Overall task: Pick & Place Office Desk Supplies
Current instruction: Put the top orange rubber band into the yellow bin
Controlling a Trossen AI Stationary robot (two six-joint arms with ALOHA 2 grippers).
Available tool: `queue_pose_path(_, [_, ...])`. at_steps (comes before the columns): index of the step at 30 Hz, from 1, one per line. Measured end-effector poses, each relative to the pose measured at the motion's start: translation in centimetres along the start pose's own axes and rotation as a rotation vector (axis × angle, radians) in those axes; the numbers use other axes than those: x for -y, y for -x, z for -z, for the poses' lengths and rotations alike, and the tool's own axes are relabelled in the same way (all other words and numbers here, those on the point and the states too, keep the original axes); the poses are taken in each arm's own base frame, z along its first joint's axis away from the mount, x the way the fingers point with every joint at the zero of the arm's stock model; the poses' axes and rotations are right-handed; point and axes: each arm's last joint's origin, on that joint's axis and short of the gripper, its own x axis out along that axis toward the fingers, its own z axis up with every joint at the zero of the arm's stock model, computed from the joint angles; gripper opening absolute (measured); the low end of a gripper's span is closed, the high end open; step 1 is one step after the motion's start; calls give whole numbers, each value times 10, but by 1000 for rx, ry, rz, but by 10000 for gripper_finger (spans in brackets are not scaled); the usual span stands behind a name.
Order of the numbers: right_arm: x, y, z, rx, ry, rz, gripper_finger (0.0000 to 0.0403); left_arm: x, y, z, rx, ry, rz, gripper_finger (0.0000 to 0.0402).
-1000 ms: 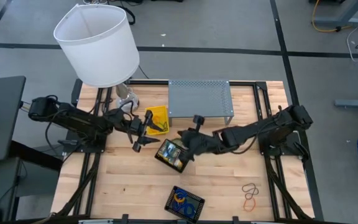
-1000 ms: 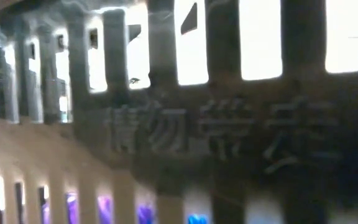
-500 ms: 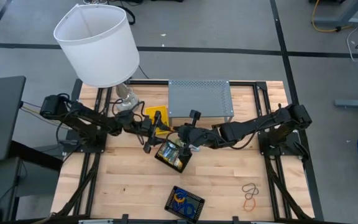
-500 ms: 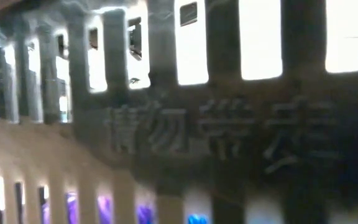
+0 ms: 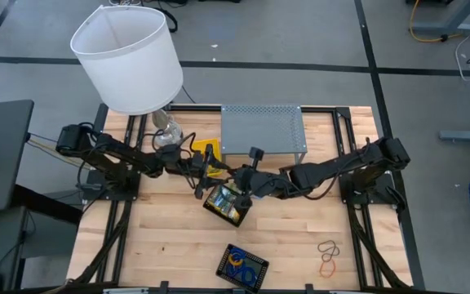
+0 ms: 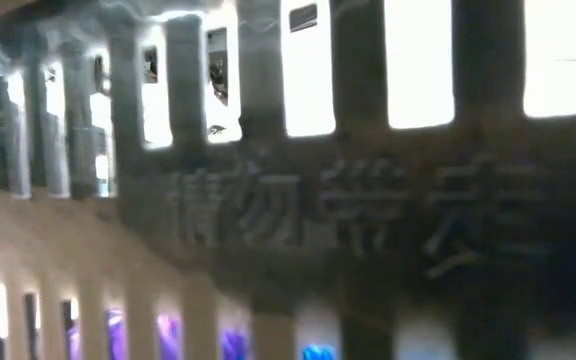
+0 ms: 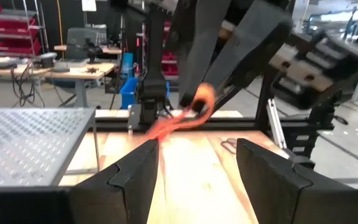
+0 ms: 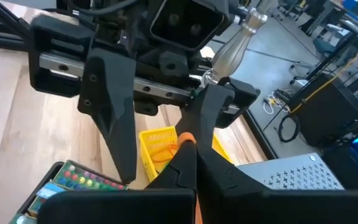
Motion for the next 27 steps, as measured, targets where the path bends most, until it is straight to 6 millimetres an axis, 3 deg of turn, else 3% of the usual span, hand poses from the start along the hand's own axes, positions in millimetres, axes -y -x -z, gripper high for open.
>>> queue_pose_path(27, [-3, 3, -2, 17, -13, 13, 0, 2, 1, -6, 64, 14, 69, 221])
